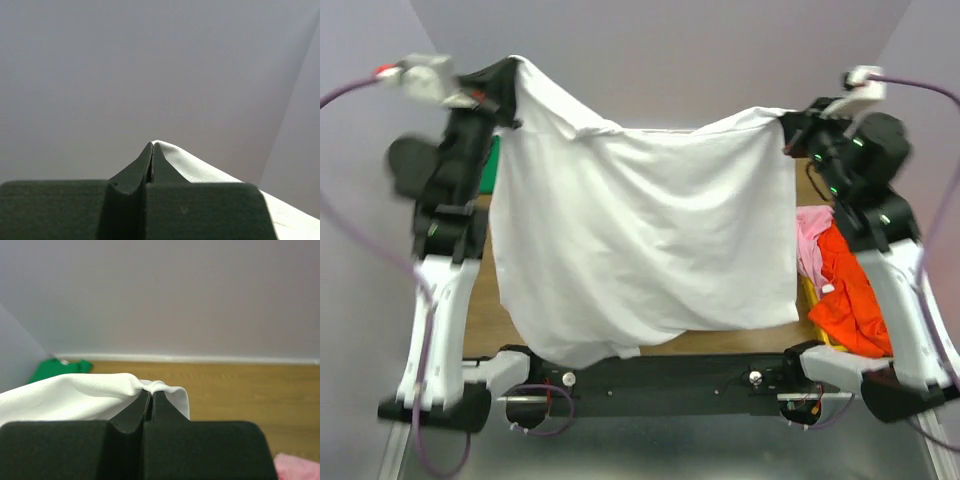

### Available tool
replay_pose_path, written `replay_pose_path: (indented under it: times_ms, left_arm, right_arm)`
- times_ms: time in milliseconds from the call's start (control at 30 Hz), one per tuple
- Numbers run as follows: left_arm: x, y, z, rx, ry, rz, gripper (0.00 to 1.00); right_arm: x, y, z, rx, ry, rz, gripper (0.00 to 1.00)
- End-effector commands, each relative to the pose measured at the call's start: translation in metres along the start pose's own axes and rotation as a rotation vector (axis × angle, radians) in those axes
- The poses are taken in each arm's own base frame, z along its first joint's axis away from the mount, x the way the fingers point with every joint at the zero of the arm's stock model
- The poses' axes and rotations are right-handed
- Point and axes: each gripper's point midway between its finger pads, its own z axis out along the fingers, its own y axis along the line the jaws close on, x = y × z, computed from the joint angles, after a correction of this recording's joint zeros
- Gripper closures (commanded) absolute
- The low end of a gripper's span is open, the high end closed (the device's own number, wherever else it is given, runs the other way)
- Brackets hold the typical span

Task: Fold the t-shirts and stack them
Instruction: Flatten the tshirt out

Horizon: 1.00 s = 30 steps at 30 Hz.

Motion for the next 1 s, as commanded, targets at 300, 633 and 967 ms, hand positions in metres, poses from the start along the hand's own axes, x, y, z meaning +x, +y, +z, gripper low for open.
replay_pose_path:
  times_ms: [300, 633, 967]
  left_arm:
    - [0.446, 0.106, 0.103, -0.132, 0.759, -0.146, 0.17]
    - [0.474, 0.055, 0.000, -0.174, 0.914, -0.126, 0.11]
    - [0.528, 0.028, -0.103, -0.182, 1.084, -0.271, 0.11]
  right_arm:
    - [0.300, -0.128, 0.182, 0.247, 0.594, 0.051, 0.13]
    - [0.321, -0.106, 0.112, 0.173, 0.690, 0.104, 0.05]
    - [0.361, -0.097, 0.038, 0.170, 0.804, 0.165, 0.05]
